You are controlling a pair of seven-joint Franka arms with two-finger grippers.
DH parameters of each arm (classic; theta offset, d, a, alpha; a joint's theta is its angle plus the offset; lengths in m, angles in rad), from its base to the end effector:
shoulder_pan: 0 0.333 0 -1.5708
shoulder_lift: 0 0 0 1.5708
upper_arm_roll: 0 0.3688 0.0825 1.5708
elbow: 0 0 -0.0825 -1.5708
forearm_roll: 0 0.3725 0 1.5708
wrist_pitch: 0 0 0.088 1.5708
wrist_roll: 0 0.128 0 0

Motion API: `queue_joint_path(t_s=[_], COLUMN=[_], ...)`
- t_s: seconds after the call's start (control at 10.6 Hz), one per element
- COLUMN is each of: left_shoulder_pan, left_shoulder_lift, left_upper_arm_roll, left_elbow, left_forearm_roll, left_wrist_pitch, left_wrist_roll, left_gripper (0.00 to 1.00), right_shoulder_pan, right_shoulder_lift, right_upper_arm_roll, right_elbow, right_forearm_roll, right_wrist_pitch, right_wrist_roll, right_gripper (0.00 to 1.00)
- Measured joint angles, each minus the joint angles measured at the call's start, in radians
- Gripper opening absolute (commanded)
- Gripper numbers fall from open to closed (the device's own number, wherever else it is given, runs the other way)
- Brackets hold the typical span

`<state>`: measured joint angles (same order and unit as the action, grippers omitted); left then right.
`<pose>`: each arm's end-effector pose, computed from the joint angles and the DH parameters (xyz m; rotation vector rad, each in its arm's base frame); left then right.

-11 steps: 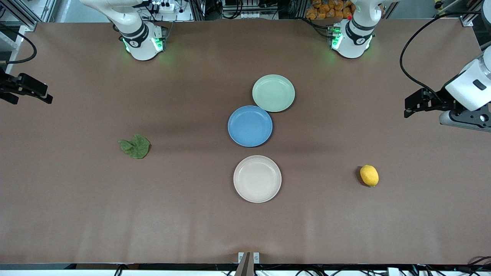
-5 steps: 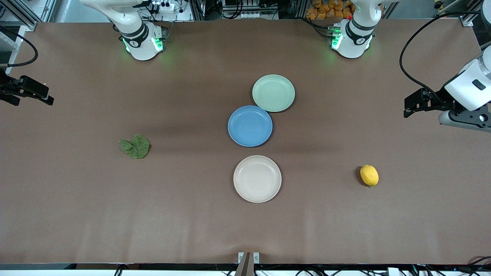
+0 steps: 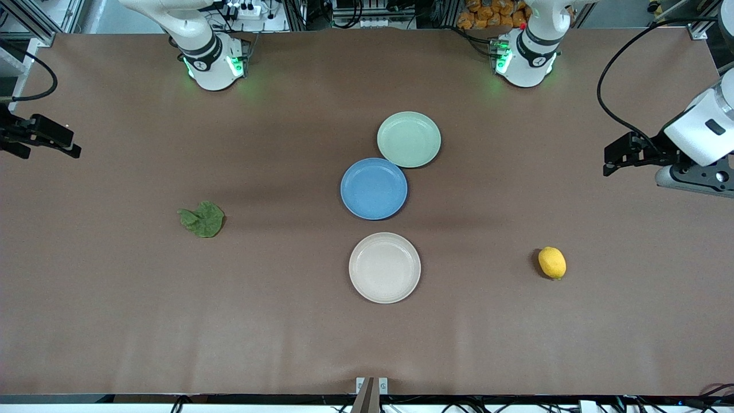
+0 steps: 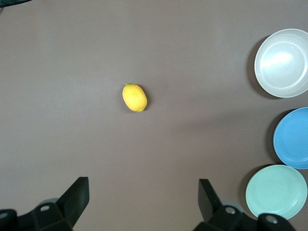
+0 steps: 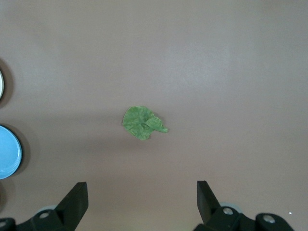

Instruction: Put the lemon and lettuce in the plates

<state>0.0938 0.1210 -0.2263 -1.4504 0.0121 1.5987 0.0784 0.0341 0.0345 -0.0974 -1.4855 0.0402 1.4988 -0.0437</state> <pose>0.5857 -0.0670 0.6475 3.1084 -0.3261 0.0468 0.5475 -0.0281 0.6704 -3.1035 0.0265 0.0296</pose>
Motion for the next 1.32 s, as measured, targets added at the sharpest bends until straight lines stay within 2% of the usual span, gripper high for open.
queue_joint_path(t_s=[1.32], left_shoulder_pan=[0.0], left_shoulder_lift=[0.0], left_upper_arm_roll=[-0.002], left_elbow=[0.0], left_forearm_roll=[0.0], left_wrist_pitch=[0.0], left_wrist_roll=[0.0], left_gripper=[1.0], right_shoulder_pan=[0.0], right_shoulder_lift=[0.015], right_upper_arm_roll=[0.0], right_elbow=[-0.002], right_forearm_roll=[0.0], right_wrist_pitch=[0.0], right_wrist_roll=[0.0], right_gripper=[1.0])
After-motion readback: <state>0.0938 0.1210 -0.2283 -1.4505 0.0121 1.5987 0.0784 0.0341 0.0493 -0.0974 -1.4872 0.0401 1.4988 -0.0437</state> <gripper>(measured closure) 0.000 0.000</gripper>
